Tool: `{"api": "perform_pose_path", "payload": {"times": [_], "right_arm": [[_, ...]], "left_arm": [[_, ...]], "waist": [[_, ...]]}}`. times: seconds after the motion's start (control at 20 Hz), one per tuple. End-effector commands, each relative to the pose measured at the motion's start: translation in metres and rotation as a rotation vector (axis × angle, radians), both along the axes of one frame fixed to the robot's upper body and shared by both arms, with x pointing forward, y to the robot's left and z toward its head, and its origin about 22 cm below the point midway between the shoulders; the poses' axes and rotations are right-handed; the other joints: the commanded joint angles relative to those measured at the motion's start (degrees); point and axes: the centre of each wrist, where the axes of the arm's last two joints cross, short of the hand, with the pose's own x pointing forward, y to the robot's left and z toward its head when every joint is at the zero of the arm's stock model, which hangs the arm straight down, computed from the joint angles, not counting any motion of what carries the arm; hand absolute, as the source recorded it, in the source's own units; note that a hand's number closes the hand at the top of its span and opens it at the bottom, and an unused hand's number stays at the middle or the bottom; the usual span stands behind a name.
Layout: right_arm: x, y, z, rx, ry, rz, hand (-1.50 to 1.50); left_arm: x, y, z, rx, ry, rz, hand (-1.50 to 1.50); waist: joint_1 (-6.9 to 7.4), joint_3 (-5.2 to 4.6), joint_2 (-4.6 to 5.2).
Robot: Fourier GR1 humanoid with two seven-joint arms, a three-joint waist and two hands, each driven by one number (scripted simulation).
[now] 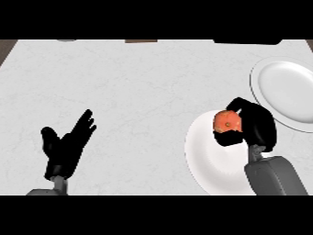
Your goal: Pick the squash from the plate and place it in the plate
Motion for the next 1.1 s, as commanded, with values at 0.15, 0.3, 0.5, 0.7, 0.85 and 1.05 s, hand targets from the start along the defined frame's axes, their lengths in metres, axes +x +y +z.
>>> {"api": "perform_pose_path", "payload": {"times": [0.15,0.3,0.5,0.7,0.85,1.05], "right_arm": [[0.061,0.019,0.059,0.006,-0.257,-0.483,1.5],[0.083,0.029,0.081,-0.049,-0.345,-0.623,1.5],[0.103,0.038,0.107,-0.038,-0.488,-0.778,1.5],[0.111,0.038,0.102,-0.037,-0.572,-0.882,1.5],[0.119,0.03,0.113,0.014,-0.645,-0.938,1.5],[0.116,0.012,0.093,0.043,-0.748,-0.983,1.5]], "left_arm": [[0.003,-0.012,-0.002,0.009,0.012,-0.058,0.0],[0.01,-0.012,0.005,0.015,-0.001,-0.084,0.0],[0.012,-0.018,0.006,-0.003,0.002,-0.085,0.0],[0.007,-0.016,0.003,0.0,0.007,-0.074,0.0],[0.01,-0.014,0.005,0.01,0.013,-0.063,0.0],[0.006,-0.018,-0.003,-0.006,0.018,-0.038,0.0]], "waist": [[3.85,-0.4,1.4],[5.02,-0.39,1.63],[4.79,-0.23,1.59],[4.13,-0.09,1.49],[3.51,0.01,1.51],[1.53,0.05,1.25]]}}
